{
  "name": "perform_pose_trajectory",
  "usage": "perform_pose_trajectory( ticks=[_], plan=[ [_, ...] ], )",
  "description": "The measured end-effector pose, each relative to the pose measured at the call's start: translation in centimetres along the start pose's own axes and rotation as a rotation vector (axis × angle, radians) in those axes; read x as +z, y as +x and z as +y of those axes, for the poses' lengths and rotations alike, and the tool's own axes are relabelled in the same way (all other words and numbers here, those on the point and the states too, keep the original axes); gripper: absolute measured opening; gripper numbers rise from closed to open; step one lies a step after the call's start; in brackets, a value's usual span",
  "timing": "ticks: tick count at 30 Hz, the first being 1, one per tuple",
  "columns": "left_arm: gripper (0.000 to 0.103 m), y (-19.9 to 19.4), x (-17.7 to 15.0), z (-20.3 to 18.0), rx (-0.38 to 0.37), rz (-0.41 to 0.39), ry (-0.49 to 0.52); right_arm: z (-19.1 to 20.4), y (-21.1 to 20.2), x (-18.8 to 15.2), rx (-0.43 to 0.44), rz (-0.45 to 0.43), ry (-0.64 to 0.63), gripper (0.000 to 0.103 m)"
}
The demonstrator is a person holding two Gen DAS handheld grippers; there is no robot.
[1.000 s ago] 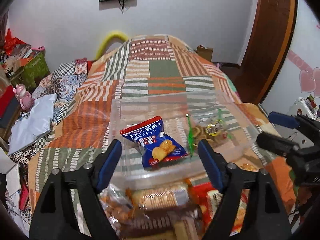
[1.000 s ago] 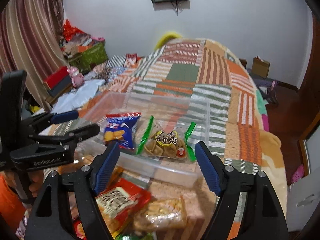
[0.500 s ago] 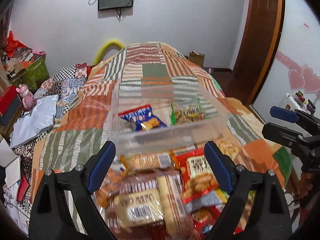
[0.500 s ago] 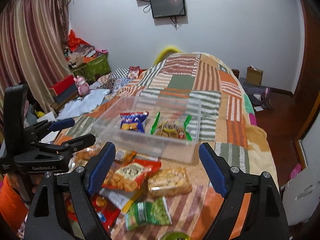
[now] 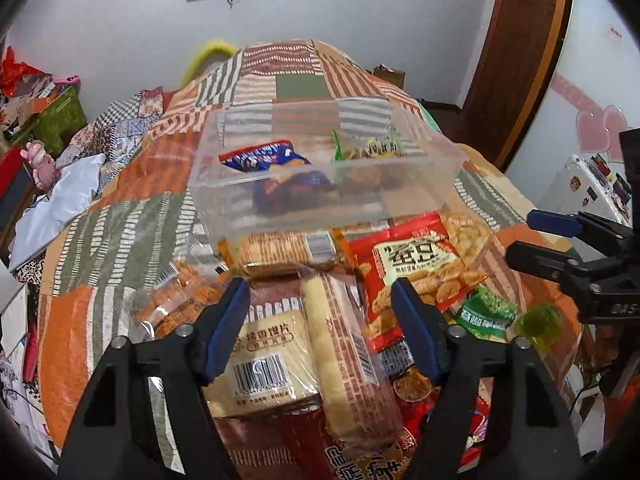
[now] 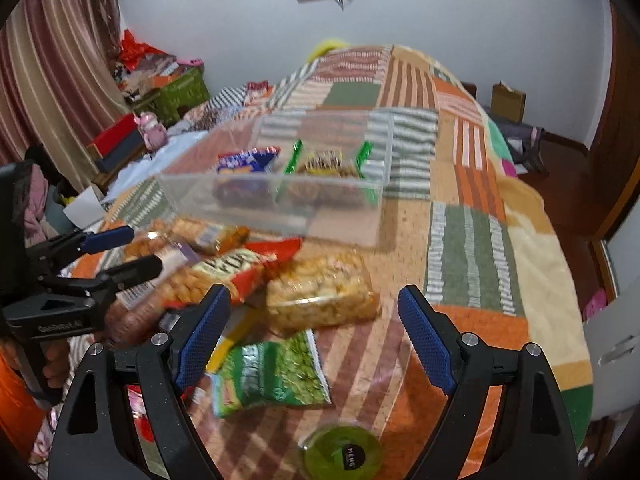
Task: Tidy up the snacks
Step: 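Grasp the tall wafer-roll pack with the left gripper while the right grasps the clear cracker pack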
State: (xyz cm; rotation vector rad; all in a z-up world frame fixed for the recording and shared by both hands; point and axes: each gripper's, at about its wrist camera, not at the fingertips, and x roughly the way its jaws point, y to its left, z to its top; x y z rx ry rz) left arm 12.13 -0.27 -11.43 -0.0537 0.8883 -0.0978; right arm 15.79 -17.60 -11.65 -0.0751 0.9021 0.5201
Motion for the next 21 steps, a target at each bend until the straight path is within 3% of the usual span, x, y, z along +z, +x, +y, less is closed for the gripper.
perform_pose_trajectory(
  ticks=[7,15,20,21],
  plan=[
    [0.048,1.2,-1.1,0.1,-0.032,0.049,-0.005,-0.7,2.5,0.3,0.007,0.072,0.0,0.084],
    [0.048,1.9,-0.8,-0.4,-0.018,0.039,0.03,-0.3,4.4,0.1,0.019,0.131,-0.022,0.084],
    [0.048,2.8,-0.5,-0.7,-0.012,0.047,0.05,-0.2,4.5,0.1,0.017,0.124,-0.013,0.083],
    [0.048,2.9,-0.4,-0.7,-0.014,0.048,0.05,-0.4,4.3,0.0,0.024,0.119,-0.004,0.079]
  ],
)
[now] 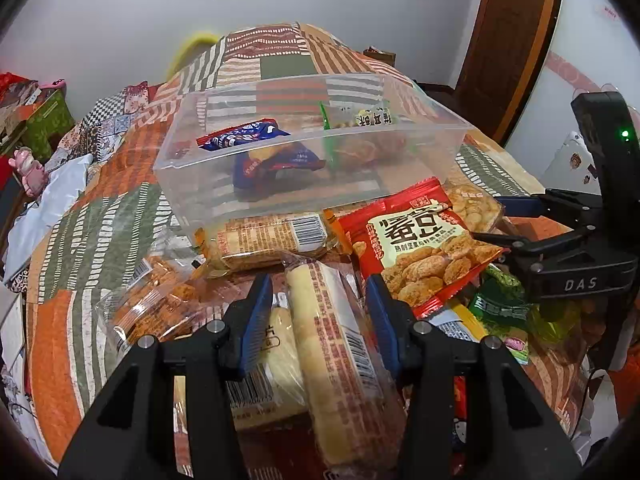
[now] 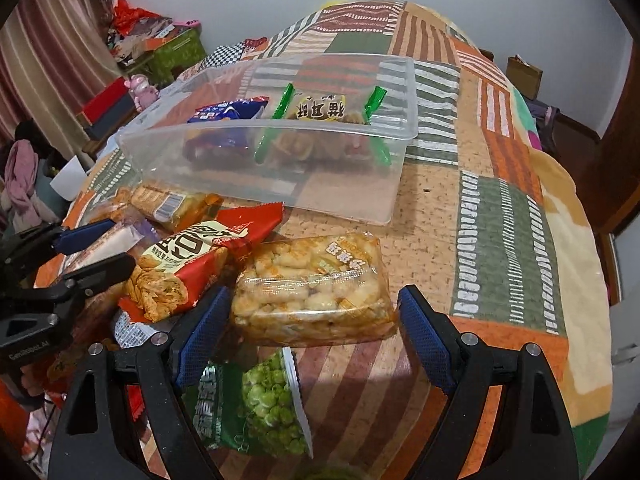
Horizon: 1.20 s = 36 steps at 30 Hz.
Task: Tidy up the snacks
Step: 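Grasp the tall wafer-roll pack with the left gripper while the right grasps the clear cracker pack, then lift both packs and carry them over the clear box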
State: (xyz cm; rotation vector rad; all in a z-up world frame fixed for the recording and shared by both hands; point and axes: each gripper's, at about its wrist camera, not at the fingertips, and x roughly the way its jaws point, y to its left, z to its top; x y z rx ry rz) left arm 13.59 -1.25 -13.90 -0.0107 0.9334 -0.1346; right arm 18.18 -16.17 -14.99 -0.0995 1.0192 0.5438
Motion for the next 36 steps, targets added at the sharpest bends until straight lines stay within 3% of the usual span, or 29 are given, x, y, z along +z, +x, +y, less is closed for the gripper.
perform_pose_trajectory(
  ticks=[7,24,36],
  plan=[
    [0.031,-0.4,0.0,0.5,-0.015,-0.006,-0.017,-0.6,-0.9,-0.4,0.006,-0.033,0.022,0.074],
    [0.023,-5.0,0.2,1.1,-0.045,-0.104,-0.056,-0.1,-5.8,0.3,0.017,-0.172,0.038,0.074],
    [0.022,-8.3,1.7,0.7,-0.062,-0.187,-0.064,2.1,-7.4,0.9,0.084,-0.234,0.007,0.074]
  ],
)
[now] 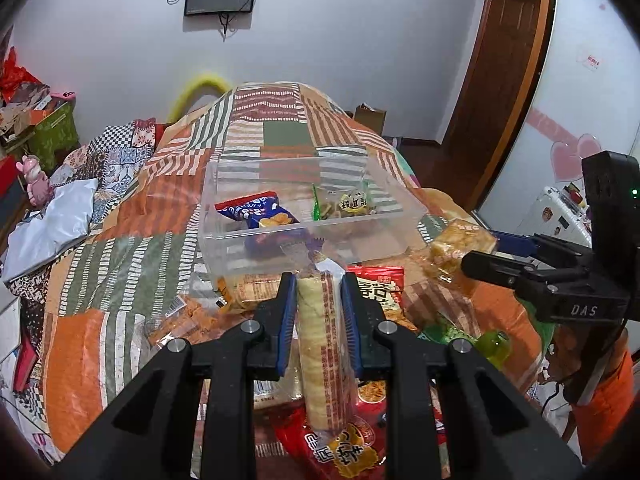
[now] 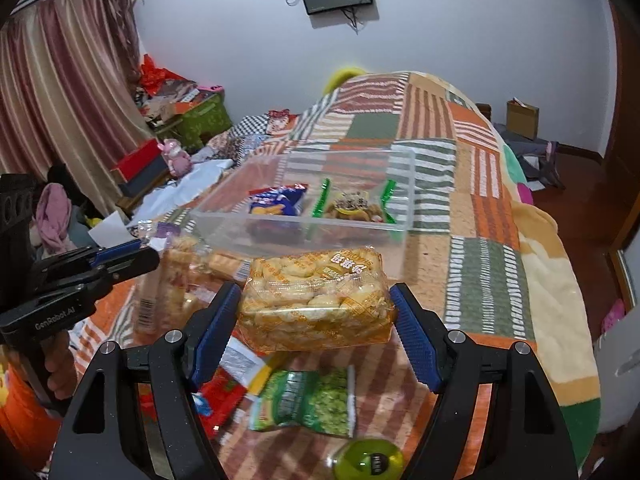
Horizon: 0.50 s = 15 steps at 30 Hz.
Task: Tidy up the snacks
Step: 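Lift both packs and carry them over the clear box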
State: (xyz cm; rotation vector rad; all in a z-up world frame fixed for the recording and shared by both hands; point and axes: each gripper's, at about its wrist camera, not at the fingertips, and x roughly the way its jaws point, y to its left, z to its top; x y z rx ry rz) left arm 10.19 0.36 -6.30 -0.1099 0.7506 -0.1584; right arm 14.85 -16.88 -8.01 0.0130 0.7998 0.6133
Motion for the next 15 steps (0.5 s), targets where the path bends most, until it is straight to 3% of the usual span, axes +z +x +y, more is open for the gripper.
perform_pose_trajectory(
  ticks=[7,15],
  plan=[
    [0.022,-0.4,0.1,0.3,-0.004,-0.011,-0.02,0.6,0.1,0.4,0.019,-0.012,-0.009,0.074],
    [0.021,-1.8,2.0,0.1,-0.001,-0.08,-0.005,0.5,0.0,1.8,0.017,-0.043,-0.001,0.074]
  ],
)
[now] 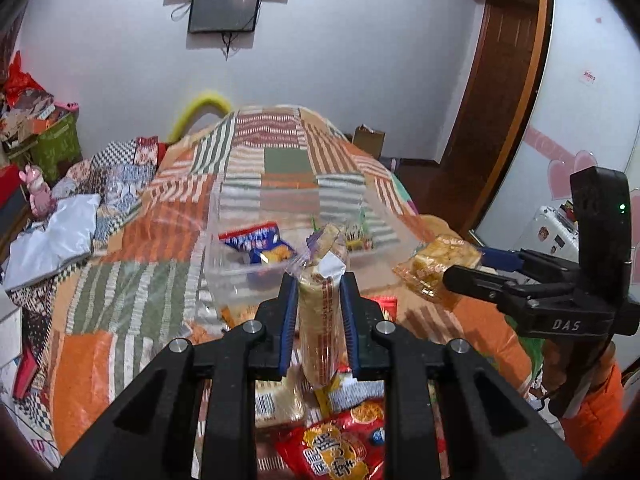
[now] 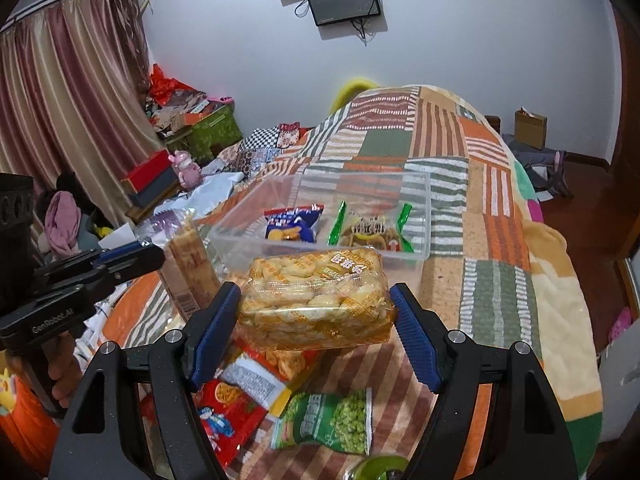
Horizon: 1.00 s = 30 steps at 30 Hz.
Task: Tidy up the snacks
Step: 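Lift both packs and carry them over the clear box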
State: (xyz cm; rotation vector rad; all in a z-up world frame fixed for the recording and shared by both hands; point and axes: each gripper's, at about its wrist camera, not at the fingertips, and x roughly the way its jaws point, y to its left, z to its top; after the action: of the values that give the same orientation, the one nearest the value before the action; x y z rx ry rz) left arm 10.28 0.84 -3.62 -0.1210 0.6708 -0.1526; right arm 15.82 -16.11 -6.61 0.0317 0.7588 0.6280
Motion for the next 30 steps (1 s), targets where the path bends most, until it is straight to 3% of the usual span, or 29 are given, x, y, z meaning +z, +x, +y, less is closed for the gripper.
perform_pose_trajectory(
  ticks=[12,18,30],
  plan=[
    [0.021,0.8,4.7,0.1,0.034,-0.082,0.026,-0.8,0.9,2.3,-0.016,-0.026,0.016,0.074],
    [0.021,1.8,6.5,1.1,0.088,-0.117,0.036,-1.4,2.0,3.5,-0.027,-0.026,0.032,0.074],
    [0.021,7.0,7.3,5.7,0.164,-0.064,-0.02,-1.7,6.4,5.1,-0.039,0.035,0.038,0.074]
  ],
)
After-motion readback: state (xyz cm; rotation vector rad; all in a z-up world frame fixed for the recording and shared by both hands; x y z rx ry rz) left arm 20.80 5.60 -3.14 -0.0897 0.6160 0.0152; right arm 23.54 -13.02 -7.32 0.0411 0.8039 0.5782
